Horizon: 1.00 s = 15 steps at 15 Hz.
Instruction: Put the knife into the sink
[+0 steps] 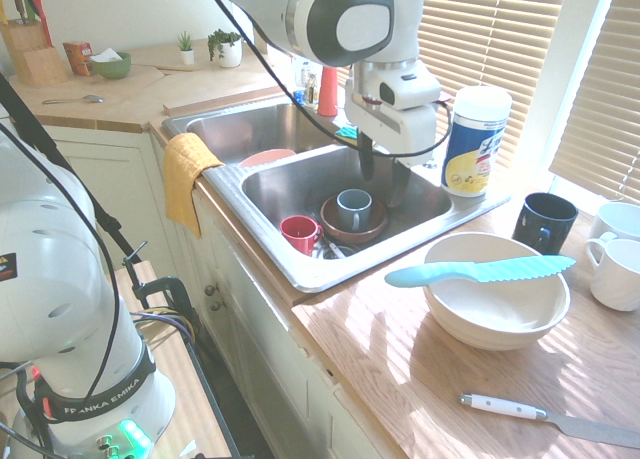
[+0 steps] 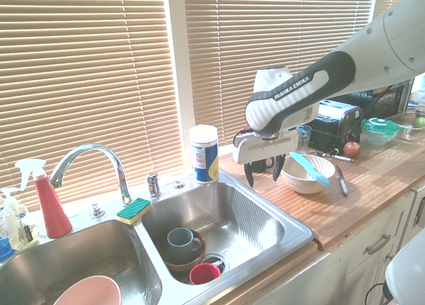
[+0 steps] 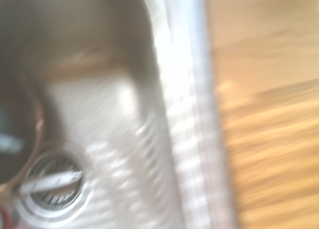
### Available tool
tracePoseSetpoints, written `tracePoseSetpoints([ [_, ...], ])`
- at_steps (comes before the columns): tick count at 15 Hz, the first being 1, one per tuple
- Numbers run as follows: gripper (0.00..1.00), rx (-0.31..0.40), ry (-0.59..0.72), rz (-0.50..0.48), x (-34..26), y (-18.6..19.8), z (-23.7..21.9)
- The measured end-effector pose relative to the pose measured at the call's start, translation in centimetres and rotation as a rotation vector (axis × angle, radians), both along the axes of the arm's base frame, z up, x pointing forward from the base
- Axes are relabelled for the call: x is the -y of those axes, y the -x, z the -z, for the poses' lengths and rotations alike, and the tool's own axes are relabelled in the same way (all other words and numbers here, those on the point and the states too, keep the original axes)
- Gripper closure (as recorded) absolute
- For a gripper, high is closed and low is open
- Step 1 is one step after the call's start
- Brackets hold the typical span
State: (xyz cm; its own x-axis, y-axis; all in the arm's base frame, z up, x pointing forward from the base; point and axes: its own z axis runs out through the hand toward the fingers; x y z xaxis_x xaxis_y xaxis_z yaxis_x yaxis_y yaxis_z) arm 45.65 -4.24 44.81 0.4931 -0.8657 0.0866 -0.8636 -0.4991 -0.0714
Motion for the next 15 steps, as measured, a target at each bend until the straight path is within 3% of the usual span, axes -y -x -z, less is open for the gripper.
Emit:
tracePoseSetpoints([
  [5,0.00,-0.032,-0.011,0.187,9.0,0.8,-2.1],
  [11,0.00,-0.090,-0.029,0.261,14.5,2.4,0.6],
  [12,1.00,-0.095,-0.032,0.265,15.1,2.6,1.0],
  [15,1.00,-0.101,-0.036,0.265,16.2,2.8,2.2],
])
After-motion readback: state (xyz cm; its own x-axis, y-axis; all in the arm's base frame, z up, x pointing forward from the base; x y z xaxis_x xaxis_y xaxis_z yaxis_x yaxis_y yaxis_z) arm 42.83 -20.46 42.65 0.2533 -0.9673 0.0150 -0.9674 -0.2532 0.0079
